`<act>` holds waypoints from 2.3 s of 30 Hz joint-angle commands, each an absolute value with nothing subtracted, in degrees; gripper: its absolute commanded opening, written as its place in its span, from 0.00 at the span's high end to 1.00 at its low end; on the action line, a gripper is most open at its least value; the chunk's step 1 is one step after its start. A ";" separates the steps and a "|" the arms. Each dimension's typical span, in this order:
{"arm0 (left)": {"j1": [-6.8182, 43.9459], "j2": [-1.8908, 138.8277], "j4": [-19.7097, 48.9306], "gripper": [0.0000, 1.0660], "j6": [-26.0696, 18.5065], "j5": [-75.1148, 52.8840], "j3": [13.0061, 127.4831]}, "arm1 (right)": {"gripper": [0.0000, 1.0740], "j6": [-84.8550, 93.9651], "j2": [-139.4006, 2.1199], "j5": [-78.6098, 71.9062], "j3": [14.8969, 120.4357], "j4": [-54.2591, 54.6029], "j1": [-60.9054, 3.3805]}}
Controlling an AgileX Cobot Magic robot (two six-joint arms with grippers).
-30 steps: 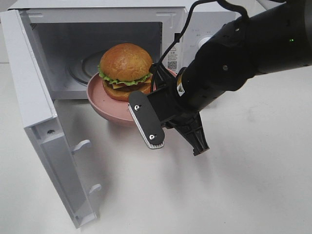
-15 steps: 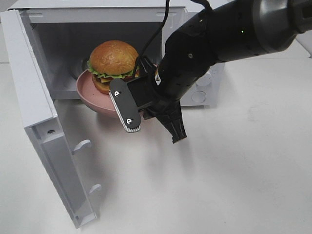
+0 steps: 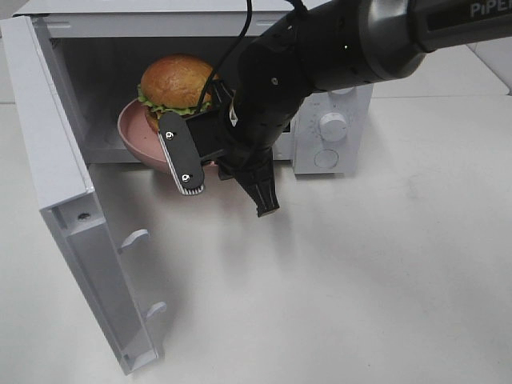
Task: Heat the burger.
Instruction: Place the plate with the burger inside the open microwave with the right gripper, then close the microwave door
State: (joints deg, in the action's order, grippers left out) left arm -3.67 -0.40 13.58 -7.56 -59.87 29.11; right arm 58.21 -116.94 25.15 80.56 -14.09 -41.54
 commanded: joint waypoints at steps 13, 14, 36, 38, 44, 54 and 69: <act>-3.67 -1.43 13.46 0.08 -7.56 -59.42 28.71 | 1.00 54.49 -122.96 28.13 94.48 -18.56 -40.74; -3.67 -1.43 13.46 0.08 -7.56 -59.42 28.71 | 1.00 54.49 -123.42 28.30 95.23 -18.56 -40.74; -3.67 -1.43 13.41 0.08 -7.56 -59.42 28.71 | 1.00 54.26 -133.21 29.51 108.58 -19.42 -40.22; -3.67 -1.43 13.41 0.08 -7.56 -59.42 28.71 | 0.99 54.26 -133.50 29.51 109.03 -18.91 -40.11; -3.67 -1.43 13.41 0.08 -7.56 -59.42 28.71 | 0.91 54.20 -134.07 28.82 109.21 -18.28 -39.53; -3.67 -1.43 13.41 0.08 -7.56 -59.42 28.71 | 0.57 53.80 -134.01 29.16 108.98 -15.76 -39.53; -3.67 -1.43 13.41 0.08 -7.56 -59.42 28.71 | 0.35 53.86 -123.19 24.35 92.82 -14.90 -39.59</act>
State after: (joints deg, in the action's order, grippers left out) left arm -3.67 -0.40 13.58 -7.56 -59.87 29.11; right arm 54.20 -125.94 25.15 95.34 -14.27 -39.59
